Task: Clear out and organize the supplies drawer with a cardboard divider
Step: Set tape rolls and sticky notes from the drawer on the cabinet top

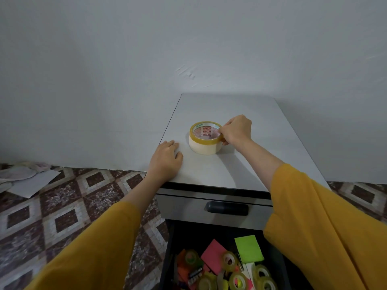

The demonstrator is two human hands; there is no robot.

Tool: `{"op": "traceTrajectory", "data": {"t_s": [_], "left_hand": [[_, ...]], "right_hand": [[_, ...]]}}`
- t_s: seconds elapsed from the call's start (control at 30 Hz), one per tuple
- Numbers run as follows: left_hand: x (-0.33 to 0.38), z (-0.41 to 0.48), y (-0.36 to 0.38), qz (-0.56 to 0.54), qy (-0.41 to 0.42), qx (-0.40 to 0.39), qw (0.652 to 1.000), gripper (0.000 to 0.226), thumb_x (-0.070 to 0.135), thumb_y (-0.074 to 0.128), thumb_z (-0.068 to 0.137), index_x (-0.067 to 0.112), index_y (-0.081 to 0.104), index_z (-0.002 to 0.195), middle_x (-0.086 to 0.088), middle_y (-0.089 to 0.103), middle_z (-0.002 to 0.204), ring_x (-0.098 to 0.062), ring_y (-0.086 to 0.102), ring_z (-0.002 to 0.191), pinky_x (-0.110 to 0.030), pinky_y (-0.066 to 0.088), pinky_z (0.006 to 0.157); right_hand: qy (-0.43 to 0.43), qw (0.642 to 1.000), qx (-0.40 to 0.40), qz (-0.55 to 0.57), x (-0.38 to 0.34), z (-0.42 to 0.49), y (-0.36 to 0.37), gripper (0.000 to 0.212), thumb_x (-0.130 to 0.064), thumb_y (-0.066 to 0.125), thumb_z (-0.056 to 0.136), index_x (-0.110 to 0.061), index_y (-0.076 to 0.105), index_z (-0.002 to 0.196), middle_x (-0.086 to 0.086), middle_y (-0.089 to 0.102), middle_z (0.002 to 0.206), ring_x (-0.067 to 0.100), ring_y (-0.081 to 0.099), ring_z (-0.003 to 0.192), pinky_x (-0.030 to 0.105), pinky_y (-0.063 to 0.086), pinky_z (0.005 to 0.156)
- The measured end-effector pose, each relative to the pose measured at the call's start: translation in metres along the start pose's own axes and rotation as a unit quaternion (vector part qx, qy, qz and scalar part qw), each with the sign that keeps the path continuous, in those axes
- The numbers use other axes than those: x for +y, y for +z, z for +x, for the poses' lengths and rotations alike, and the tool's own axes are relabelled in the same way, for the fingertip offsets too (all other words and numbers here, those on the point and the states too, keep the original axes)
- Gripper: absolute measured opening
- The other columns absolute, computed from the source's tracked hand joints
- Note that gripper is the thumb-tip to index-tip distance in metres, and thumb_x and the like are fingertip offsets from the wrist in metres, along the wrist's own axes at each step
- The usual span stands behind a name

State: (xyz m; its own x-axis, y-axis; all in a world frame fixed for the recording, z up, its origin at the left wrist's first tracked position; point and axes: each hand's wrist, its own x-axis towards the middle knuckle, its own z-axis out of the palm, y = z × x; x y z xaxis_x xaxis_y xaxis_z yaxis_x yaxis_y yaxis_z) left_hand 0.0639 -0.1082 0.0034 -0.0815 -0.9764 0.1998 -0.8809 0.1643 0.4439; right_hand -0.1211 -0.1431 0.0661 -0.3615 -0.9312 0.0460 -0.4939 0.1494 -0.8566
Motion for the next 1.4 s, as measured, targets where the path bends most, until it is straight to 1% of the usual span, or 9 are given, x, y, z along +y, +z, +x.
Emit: {"op": "traceTrajectory", "data": {"t_s": [0.33,0.4,0.47,0.6,0.73,0.9,1.07,1.27,1.4], "left_hand": [[-0.002,0.002,0.002,-0.024,0.003,0.029,0.999,0.044,0.018,0.043,0.096,0.003,0.044,0.137,-0.012,0.04,0.145,-0.025,0.031,0.137,-0.029,0.02,0.112],[-0.001,0.001,0.0,-0.05,0.001,0.077,0.996,0.036,0.011,0.047,0.093,-0.002,0.056,0.125,-0.016,0.054,0.132,-0.027,0.045,0.125,-0.026,0.031,0.103],[0.001,-0.006,-0.002,-0.07,-0.001,0.111,0.991,0.028,0.007,0.048,0.09,-0.005,0.067,0.107,-0.018,0.066,0.11,-0.029,0.056,0.106,-0.027,0.041,0.087],[0.006,-0.033,-0.001,-0.057,0.011,0.111,0.992,0.043,0.02,0.036,0.082,-0.009,0.067,0.09,-0.023,0.067,0.092,-0.024,0.055,0.079,-0.037,0.045,0.069],[0.007,-0.071,0.008,-0.055,0.051,0.1,0.992,0.035,0.009,0.046,0.092,-0.003,0.059,0.121,-0.018,0.058,0.127,-0.031,0.05,0.124,-0.036,0.036,0.104],[0.007,-0.123,0.012,-0.057,0.151,0.165,0.973,0.024,0.008,0.057,0.082,-0.003,0.071,0.098,-0.017,0.07,0.103,-0.029,0.065,0.1,-0.033,0.046,0.093],[0.008,-0.172,0.03,-0.096,0.143,0.083,0.982,0.02,0.016,0.061,0.08,0.005,0.075,0.089,-0.007,0.073,0.087,-0.02,0.066,0.082,-0.02,0.046,0.079],[0.0,-0.207,0.068,-0.104,0.077,-0.062,0.99,0.013,0.009,0.065,0.084,0.007,0.075,0.092,-0.006,0.072,0.096,-0.02,0.065,0.09,-0.024,0.047,0.081],[-0.001,-0.216,0.088,-0.089,0.054,-0.123,0.987,0.014,0.011,0.065,0.085,0.005,0.075,0.093,-0.009,0.072,0.096,-0.018,0.064,0.086,-0.012,0.038,0.072]], "right_hand": [[0.004,1.0,-0.002,0.009,0.003,0.0,-0.001,0.012,-0.008,0.071,0.08,0.003,0.065,0.076,0.017,0.068,0.081,0.033,0.069,0.069,0.044,0.059,0.066],[0.002,1.0,0.003,0.011,0.006,-0.002,-0.003,0.017,-0.015,0.069,0.082,-0.004,0.062,0.071,0.013,0.067,0.081,0.033,0.068,0.073,0.044,0.058,0.07],[-0.004,1.0,0.024,0.001,0.012,-0.006,-0.008,0.012,-0.016,0.066,0.083,-0.004,0.067,0.083,0.012,0.069,0.089,0.032,0.068,0.08,0.043,0.057,0.075],[-0.035,0.998,0.04,0.018,0.026,-0.031,-0.02,0.013,-0.001,0.057,0.081,-0.003,0.069,0.077,0.008,0.069,0.083,0.025,0.065,0.075,0.039,0.057,0.071],[-0.081,0.995,-0.014,0.048,0.043,-0.086,-0.035,0.014,-0.001,0.062,0.081,-0.007,0.066,0.069,0.004,0.064,0.071,0.006,0.052,0.05,0.019,0.046,0.058],[-0.076,0.993,-0.059,0.071,0.081,-0.143,-0.044,0.009,0.0,0.066,0.081,-0.001,0.068,0.073,-0.001,0.058,0.058,-0.003,0.049,0.035,0.008,0.038,0.041],[-0.058,0.994,-0.078,0.042,0.126,-0.171,-0.037,0.013,-0.002,0.069,0.078,-0.008,0.068,0.067,-0.005,0.052,0.049,-0.001,0.049,0.036,0.016,0.038,0.048],[-0.013,0.992,-0.125,0.017,0.175,-0.199,-0.039,0.015,-0.004,0.066,0.084,-0.006,0.067,0.069,-0.001,0.056,0.055,-0.002,0.049,0.036,0.008,0.036,0.041],[-0.002,0.986,-0.151,-0.067,0.209,-0.206,-0.036,0.01,-0.007,0.068,0.082,-0.005,0.071,0.072,-0.003,0.062,0.064,-0.002,0.056,0.055,0.016,0.044,0.059]]}}
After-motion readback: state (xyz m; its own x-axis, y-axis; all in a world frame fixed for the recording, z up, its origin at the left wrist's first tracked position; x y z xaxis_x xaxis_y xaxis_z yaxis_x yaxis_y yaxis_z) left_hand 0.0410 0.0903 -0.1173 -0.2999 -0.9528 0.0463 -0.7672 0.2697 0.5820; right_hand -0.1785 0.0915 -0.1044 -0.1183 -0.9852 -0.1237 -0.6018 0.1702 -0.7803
